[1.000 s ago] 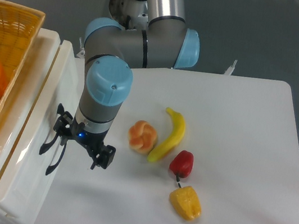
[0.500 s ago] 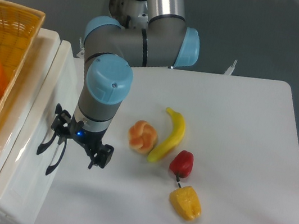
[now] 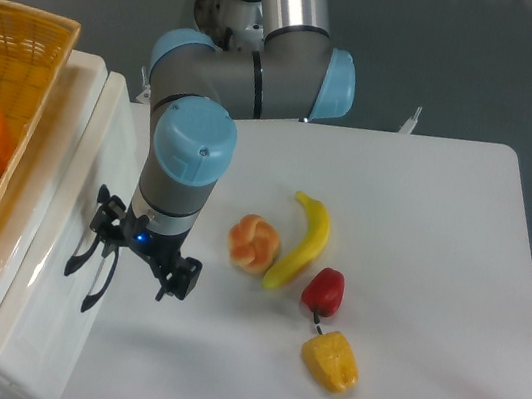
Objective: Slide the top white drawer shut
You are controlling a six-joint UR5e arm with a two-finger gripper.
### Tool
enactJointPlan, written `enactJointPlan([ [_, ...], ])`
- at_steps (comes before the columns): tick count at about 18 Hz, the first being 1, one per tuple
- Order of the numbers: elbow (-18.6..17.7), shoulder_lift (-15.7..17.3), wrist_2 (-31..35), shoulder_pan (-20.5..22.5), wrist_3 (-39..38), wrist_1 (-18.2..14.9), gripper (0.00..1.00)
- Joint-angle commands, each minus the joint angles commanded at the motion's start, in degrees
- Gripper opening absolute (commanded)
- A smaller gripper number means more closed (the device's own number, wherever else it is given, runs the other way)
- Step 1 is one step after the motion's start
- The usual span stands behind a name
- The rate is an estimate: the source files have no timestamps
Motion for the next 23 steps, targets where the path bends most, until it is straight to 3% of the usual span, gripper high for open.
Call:
enactJointPlan([
  [5, 0.62, 0.17, 0.18, 2.98, 2.28, 0.09, 1.00],
  [11, 0.70, 2.63, 1.31, 8.08, 4.48, 0.00, 1.00],
  [17, -0.26, 6.50, 13.96, 10.55, 12.63, -0.70, 1.00],
  [23, -2.02, 9.14, 18.88, 14.32, 21.87, -1.76, 1.00],
])
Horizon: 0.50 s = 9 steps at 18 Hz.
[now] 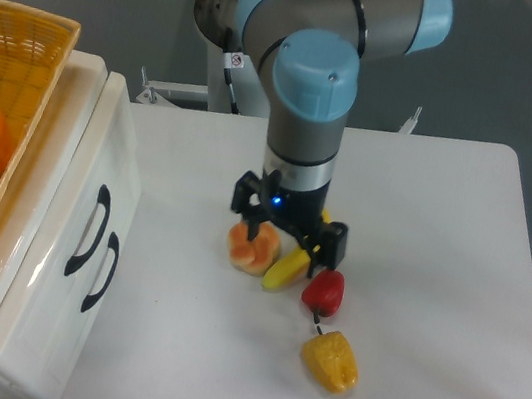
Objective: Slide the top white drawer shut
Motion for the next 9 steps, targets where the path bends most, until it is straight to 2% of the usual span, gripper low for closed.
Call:
enactJointPlan([
  [5, -3.69, 3.96, 4.41, 4.92, 5.71, -0.26, 1.00],
  [9, -4.13, 5.80, 4.49, 8.61, 17.93, -3.87, 1.00],
])
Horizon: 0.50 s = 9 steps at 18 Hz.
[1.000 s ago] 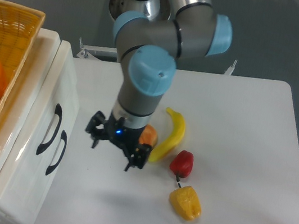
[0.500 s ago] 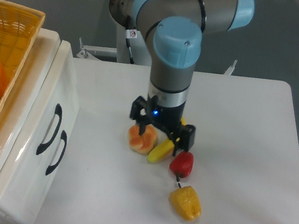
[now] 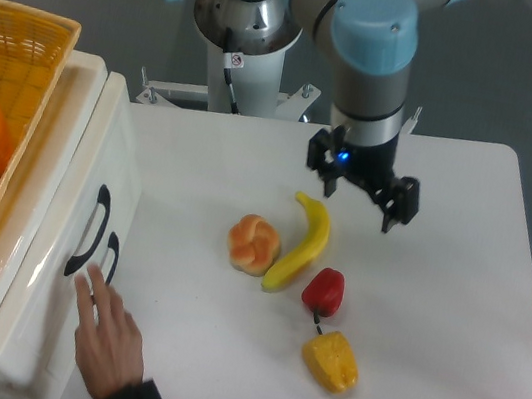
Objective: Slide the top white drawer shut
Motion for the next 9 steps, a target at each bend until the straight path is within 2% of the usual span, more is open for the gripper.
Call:
enactJointPlan([
  [4, 0.09, 0.70, -0.35, 2.37, 6.94, -2.11, 1.00],
  [7, 0.09, 1.58, -1.05, 6.68, 22.04, -5.10, 1.00],
  [9, 0.00, 1.93, -3.33, 8.43, 24.71, -5.28, 1.00],
])
